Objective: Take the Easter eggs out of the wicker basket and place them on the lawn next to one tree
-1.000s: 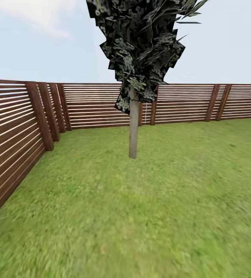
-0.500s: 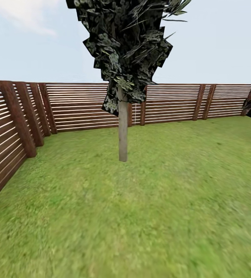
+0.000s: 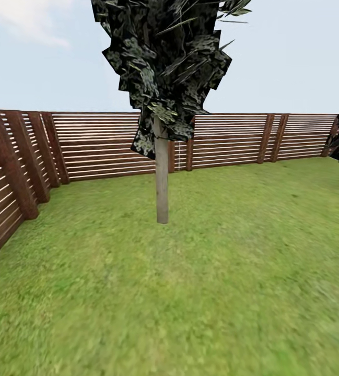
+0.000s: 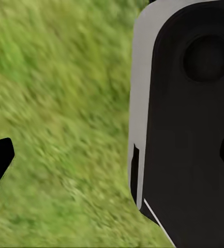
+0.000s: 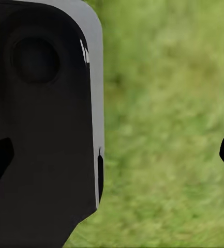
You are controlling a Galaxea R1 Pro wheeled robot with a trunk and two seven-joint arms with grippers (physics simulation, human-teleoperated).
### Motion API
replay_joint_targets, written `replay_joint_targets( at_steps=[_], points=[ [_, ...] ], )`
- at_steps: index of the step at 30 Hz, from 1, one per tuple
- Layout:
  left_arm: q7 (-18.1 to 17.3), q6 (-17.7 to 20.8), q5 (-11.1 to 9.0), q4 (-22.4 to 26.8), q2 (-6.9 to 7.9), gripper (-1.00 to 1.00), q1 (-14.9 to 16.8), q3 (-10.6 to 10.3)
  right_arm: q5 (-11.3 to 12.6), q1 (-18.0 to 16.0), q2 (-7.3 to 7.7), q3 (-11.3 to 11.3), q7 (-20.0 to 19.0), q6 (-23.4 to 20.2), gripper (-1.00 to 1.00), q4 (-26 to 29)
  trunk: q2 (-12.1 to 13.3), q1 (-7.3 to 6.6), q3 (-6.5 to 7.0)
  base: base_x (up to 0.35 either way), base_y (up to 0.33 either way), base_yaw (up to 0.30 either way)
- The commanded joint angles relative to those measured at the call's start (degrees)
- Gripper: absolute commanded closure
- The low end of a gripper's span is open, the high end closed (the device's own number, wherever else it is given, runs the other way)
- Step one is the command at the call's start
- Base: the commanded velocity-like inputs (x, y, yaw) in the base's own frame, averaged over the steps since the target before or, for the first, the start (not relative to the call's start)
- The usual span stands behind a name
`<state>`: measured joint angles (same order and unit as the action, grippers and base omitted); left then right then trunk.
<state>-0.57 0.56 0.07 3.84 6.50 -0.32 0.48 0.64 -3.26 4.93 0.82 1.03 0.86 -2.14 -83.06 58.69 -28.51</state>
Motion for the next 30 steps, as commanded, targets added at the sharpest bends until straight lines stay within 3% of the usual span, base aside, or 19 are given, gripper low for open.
replay_joint_targets(
  at_steps=[1, 30],
  points=[
    [-0.06, 0.06, 0.01, 0.12, 0.01, -1.0, -0.03, 0.05, 0.06, -0.08, -0.01, 0.07, 0.11, 0.1, -1.0, -0.15, -0.02, 0.03, -0.05, 0.333, 0.0, -0.262],
    [-0.05, 0.06, 0.01, 0.12, 0.0, -1.0, -0.03, 0.05, 0.06, -0.08, -0.01, -0.03, 0.11, 0.02, -1.0, -0.15, -0.02, 0.03, -0.29, 0.333, 0.0, -0.247]
  ],
)
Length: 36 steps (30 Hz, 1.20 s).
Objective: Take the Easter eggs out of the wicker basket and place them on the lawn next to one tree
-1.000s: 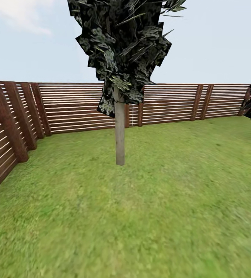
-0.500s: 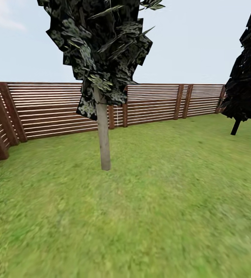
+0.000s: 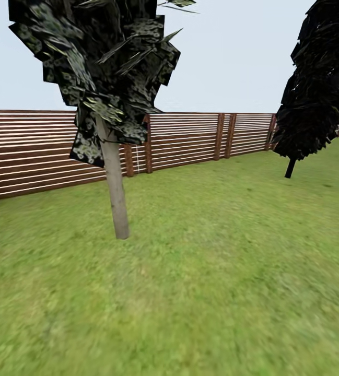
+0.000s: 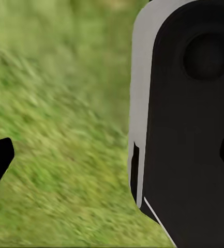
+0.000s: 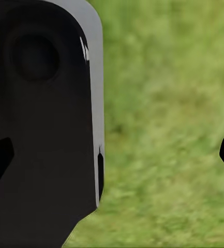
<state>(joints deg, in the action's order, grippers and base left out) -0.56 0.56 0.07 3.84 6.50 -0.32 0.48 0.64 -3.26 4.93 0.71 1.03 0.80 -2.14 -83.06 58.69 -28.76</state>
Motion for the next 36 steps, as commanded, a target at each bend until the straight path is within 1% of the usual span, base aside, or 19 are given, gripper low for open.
replay_joint_targets(
  at_steps=[1, 12, 27, 36],
  points=[
    [-0.06, 0.06, -0.02, 0.12, 0.03, -1.0, -0.03, 0.05, 0.06, -0.08, -0.01, 0.08, 0.11, 0.08, -1.0, -0.15, -0.02, 0.03, -0.07, 0.333, 0.0, -0.241],
    [-0.06, 0.06, -0.09, 0.12, 0.03, -1.0, -0.03, 0.05, 0.06, -0.08, -0.01, 0.08, 0.11, 0.08, -1.0, -0.15, -0.02, 0.03, -0.19, 0.333, 0.0, -0.17],
    [-0.06, 0.06, 0.02, 0.12, -0.03, -1.0, -0.03, 0.05, 0.06, -0.08, 0.03, -0.08, 0.11, 0.08, -1.0, -0.15, -0.02, 0.03, -0.19, 0.333, 0.0, -0.13],
    [-0.07, 0.13, 0.02, 0.12, -0.03, -1.0, -0.03, 0.05, 0.06, -0.08, 0.06, -0.11, 0.11, 0.08, -1.0, -0.15, -0.02, 0.03, -0.35, 0.333, 0.0, -0.251]
  ],
)
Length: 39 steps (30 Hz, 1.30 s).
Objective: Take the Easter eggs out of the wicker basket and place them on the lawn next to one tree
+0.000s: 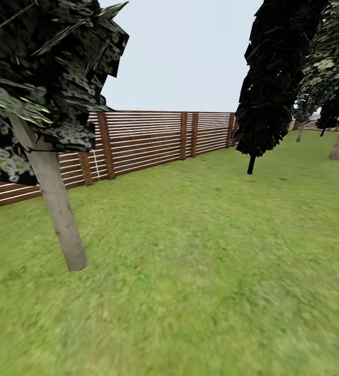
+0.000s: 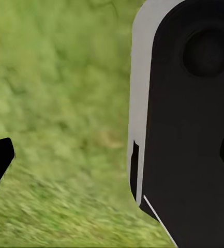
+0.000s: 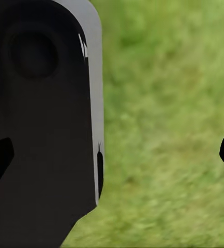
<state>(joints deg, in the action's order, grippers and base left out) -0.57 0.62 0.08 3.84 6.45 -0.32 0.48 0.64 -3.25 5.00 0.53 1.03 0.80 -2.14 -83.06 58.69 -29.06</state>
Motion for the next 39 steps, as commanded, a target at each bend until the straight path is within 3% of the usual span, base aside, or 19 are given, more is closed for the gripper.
replay_joint_targets(
  at_steps=[1, 39],
  points=[
    [-0.05, 0.08, 0.01, 0.12, -0.01, -1.0, -0.03, 0.05, 0.06, -0.09, 0.0, 0.06, 0.11, 0.08, -1.0, -0.15, -0.02, 0.03, -0.07, 0.333, 0.0, -0.281],
    [-0.06, 0.09, -0.17, 0.12, -0.03, -1.0, -0.03, 0.05, 0.06, -0.09, -0.04, 0.06, 0.11, 0.14, -1.0, -0.15, -0.02, 0.03, -0.95, 0.333, 0.0, -0.262]
  ],
)
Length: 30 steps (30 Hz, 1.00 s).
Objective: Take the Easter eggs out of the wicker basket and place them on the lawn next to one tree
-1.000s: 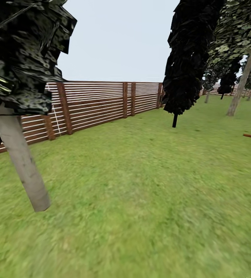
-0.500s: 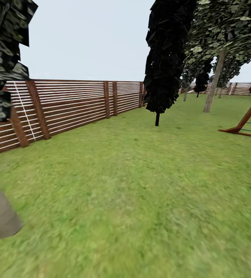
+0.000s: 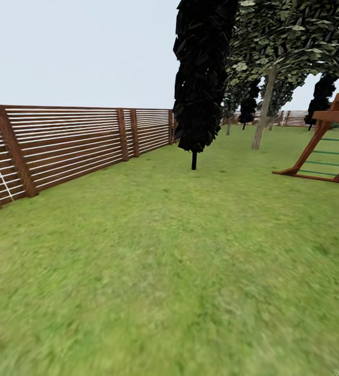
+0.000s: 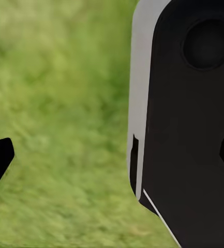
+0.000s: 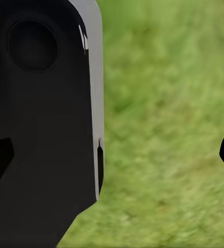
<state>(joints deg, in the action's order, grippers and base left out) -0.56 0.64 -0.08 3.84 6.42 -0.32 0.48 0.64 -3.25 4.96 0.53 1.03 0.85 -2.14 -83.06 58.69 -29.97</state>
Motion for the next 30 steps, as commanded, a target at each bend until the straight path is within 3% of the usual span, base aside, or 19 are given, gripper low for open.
replay_joint_targets(
  at_steps=[1, 24, 30],
  points=[
    [-0.06, 0.07, -0.01, 0.12, 0.0, -1.0, -0.03, 0.05, 0.06, -0.09, -0.02, 0.04, 0.11, 0.09, -1.0, -0.15, -0.02, 0.03, -0.07, 0.333, 0.0, -0.283],
    [-0.05, 0.07, -0.01, 0.12, 0.0, -1.0, -0.03, 0.05, 0.06, -0.09, -0.03, 0.08, 0.11, 0.03, -1.0, -0.15, -0.02, 0.03, -0.55, 0.333, 0.0, -0.284],
    [-0.05, 0.07, -0.01, 0.12, 0.0, -1.0, -0.03, 0.05, 0.06, -0.09, -0.04, 0.08, 0.11, 0.03, -1.0, -0.15, -0.02, 0.03, -0.59, 0.333, 0.0, -0.065]
  ],
)
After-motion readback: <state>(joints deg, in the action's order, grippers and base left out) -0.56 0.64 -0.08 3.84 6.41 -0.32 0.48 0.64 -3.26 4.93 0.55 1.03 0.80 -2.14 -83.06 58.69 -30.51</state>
